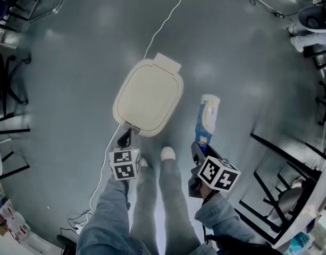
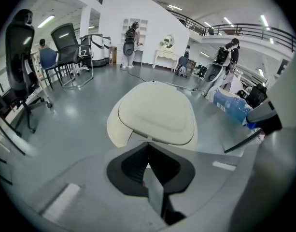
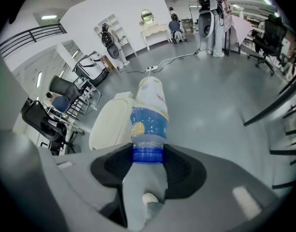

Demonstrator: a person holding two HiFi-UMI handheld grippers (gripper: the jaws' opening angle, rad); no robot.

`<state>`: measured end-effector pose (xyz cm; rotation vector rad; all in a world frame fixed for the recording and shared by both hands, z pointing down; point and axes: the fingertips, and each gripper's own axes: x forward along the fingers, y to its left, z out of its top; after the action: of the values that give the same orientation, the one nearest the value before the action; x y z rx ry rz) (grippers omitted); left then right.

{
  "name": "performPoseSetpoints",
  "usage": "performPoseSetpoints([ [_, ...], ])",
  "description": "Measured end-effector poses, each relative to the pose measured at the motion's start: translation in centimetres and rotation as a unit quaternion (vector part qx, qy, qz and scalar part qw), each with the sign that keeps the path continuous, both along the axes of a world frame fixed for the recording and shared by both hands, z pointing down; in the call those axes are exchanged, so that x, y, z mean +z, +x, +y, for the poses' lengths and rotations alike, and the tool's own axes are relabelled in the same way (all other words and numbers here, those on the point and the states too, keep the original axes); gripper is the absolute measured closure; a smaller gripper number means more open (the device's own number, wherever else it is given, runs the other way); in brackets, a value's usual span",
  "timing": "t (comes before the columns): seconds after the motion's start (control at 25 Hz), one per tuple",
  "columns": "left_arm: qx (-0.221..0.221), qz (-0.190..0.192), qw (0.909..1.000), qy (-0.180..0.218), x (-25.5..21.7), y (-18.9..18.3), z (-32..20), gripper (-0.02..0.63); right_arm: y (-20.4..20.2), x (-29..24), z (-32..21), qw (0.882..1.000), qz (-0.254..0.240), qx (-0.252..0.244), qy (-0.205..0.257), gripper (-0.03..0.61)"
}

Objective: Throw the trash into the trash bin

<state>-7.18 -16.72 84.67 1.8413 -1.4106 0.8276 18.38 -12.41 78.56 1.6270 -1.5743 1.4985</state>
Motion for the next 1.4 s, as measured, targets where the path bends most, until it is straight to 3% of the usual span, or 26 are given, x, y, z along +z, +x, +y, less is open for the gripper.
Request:
performPoseSetpoints([
  [0.32, 0.005, 0.015, 0.9998, 0.008, 0.1, 0.5, -0.1, 0.606, -0.1, 0.1, 0.2, 1.000, -0.002, 0.001, 0.000, 0.382],
  [0.6, 0.025, -0.001, 0.9997, 0.002, -0.4, 0.7, 0.0, 0.606, -0.3, -0.7, 0.4, 1.000, 0.000, 0.001, 0.003, 0.382],
  [0.88, 0.017, 0.005, 0.9997, 0.017, -2.7, 0.1, -0.2, 0.606, -0.9, -2.4, 0.3, 1.000, 0.001, 0.001, 0.009, 0.382],
  [1.4, -0.015, 0.010, 0.9977, 0.065, -8.3, -2.6, -0.2, 0.606, -6.2, -4.8, 1.2, 0.999, -0.021, -0.035, 0.007, 0.382],
])
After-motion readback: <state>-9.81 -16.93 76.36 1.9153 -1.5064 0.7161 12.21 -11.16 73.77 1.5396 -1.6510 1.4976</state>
